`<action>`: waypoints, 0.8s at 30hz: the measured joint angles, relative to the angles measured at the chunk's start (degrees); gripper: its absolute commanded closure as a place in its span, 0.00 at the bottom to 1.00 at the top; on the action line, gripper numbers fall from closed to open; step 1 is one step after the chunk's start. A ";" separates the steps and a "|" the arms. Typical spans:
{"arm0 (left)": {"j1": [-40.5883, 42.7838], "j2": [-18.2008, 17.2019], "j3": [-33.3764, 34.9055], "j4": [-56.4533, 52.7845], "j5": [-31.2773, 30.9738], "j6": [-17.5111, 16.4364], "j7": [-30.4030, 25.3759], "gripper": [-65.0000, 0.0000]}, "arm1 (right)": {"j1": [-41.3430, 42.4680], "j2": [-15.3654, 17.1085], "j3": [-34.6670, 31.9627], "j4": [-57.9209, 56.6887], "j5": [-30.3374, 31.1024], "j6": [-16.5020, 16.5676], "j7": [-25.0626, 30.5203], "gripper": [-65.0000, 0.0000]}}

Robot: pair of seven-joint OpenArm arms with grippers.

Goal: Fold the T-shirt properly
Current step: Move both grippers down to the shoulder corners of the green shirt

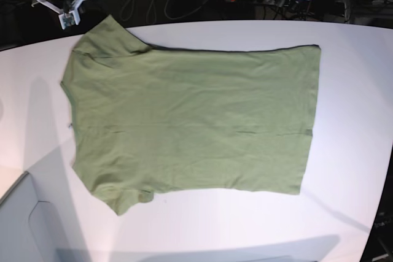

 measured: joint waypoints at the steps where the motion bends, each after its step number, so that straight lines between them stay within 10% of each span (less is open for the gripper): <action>1: -0.02 -0.17 -0.98 0.15 -2.80 0.04 0.09 0.59 | 0.20 0.04 0.11 0.04 -0.13 1.09 0.02 0.65; 6: -5.03 -1.60 -5.92 -0.11 -9.90 0.11 0.28 0.57 | 1.25 -0.04 -0.20 0.07 -0.13 4.46 -0.20 0.41; 24: -27.04 -0.87 -11.76 -19.78 -14.21 0.00 0.28 0.57 | 4.31 -0.04 -0.24 0.00 0.00 4.52 -0.20 0.40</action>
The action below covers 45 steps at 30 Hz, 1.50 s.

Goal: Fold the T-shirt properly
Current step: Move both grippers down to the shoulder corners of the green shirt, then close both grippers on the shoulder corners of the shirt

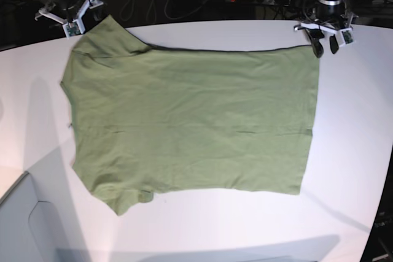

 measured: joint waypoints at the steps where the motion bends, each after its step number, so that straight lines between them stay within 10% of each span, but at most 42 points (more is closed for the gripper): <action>1: -0.81 0.02 0.07 -1.07 -0.13 0.09 0.13 0.57 | 0.00 0.00 0.00 0.00 0.00 0.00 0.02 0.40; 14: -4.31 -0.13 4.50 -7.61 0.04 0.35 -1.25 0.58 | 0.15 0.00 0.00 -0.33 0.00 0.00 0.04 0.40; 22: -4.15 -0.15 5.09 -7.61 -0.09 0.35 -1.44 1.00 | 1.07 -0.02 0.00 -0.33 0.00 0.02 0.04 0.40; 45: -3.32 -0.13 4.85 -7.56 -0.15 0.02 -1.73 1.00 | 11.78 -2.97 0.15 -13.94 -0.59 0.13 0.09 0.39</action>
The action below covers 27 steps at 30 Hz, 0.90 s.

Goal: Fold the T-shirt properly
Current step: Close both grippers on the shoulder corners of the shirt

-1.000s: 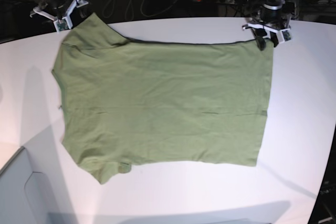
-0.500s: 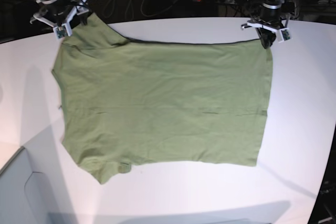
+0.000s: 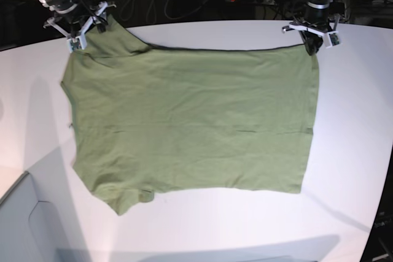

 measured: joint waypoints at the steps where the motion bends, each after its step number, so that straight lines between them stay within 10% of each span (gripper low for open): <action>1: 0.00 0.00 0.00 0.00 0.00 0.00 0.00 1.00 | 0.20 -0.02 0.02 -0.24 0.00 0.02 -0.33 0.39; 7: 0.02 0.00 0.00 0.00 -0.02 -0.07 -0.15 1.00 | 0.57 0.37 0.22 -1.55 0.39 0.00 0.59 0.44; 18: 0.04 0.00 0.00 0.00 0.00 -0.04 -0.15 1.00 | 2.16 1.88 0.98 -1.73 -1.51 4.70 -0.68 1.00; 27: 1.77 -0.02 -0.04 0.70 0.00 -0.04 -0.42 1.00 | 2.12 1.66 0.68 -0.33 -1.05 5.18 -1.51 1.00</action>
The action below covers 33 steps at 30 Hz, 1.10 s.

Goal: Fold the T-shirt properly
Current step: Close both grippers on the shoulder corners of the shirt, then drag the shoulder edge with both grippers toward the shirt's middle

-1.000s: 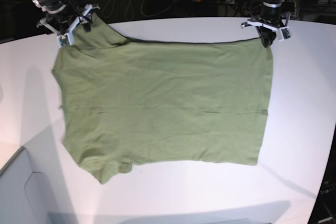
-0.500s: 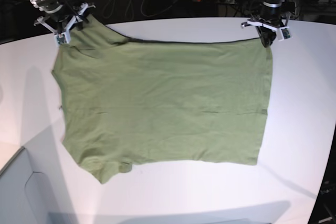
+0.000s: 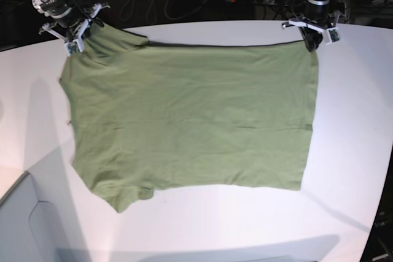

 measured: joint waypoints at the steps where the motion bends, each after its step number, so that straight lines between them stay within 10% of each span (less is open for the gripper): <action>1: 0.02 0.04 -0.07 0.09 0.00 0.00 0.20 1.00 | -0.24 -0.42 -0.24 0.87 0.48 0.20 0.72 1.00; 33: -3.17 0.28 -4.07 9.73 0.68 0.42 2.45 1.00 | 9.49 -0.74 -0.83 6.64 -6.78 1.40 1.09 1.00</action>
